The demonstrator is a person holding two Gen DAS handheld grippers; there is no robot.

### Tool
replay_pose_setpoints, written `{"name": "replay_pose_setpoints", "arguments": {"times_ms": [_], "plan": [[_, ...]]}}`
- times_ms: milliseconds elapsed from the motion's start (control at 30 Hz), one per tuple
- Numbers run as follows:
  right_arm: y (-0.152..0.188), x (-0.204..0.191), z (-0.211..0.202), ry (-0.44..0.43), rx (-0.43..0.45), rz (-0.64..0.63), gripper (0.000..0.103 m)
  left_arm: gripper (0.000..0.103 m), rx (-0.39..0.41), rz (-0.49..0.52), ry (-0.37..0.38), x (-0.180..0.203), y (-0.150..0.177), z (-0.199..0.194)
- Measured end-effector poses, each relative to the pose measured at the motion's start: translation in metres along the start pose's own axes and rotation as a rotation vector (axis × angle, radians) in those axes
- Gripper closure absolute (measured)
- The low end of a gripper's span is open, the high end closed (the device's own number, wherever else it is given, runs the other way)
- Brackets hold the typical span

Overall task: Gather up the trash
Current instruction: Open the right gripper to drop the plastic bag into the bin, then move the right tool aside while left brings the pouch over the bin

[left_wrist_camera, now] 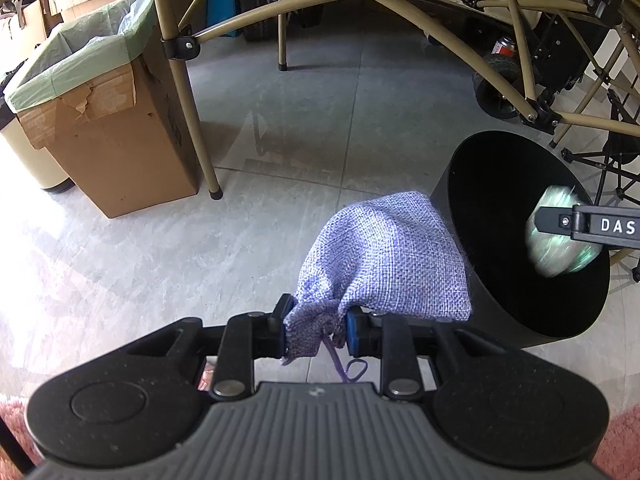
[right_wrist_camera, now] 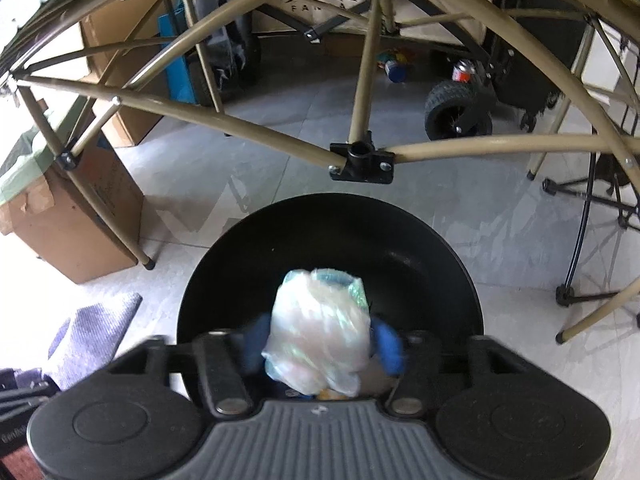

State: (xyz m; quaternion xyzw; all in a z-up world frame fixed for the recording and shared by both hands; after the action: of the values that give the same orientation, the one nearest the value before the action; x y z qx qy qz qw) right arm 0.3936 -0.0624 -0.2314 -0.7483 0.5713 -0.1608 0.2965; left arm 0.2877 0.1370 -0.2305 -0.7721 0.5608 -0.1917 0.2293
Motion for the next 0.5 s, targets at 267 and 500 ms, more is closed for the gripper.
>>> {"name": "replay_pose_setpoints", "arguments": {"times_ms": [267, 500], "plan": [[0.0051, 0.0039, 0.0035, 0.023, -0.039, 0.030, 0.000, 0.077, 0.001, -0.010, 0.007, -0.0014, 0.0004, -0.0004], [0.0072, 0.0022, 0.0033, 0.017, -0.046, 0.025, 0.000, 0.077, 0.004, -0.010, 0.008, -0.0009, 0.0002, -0.0007]]}}
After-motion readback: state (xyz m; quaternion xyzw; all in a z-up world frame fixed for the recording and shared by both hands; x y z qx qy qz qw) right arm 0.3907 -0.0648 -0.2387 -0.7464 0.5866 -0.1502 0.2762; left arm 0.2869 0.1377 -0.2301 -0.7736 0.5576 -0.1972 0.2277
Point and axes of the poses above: each gripper's, at about its wrist camera, not at the fingertips, and z roughly the way its jaws point, x to its right, y to its underside, the point moved 6 cm from there along z, roughly the way its jaws point, and after that the axes turned 9 degrees about x, right-handed, at the moved point
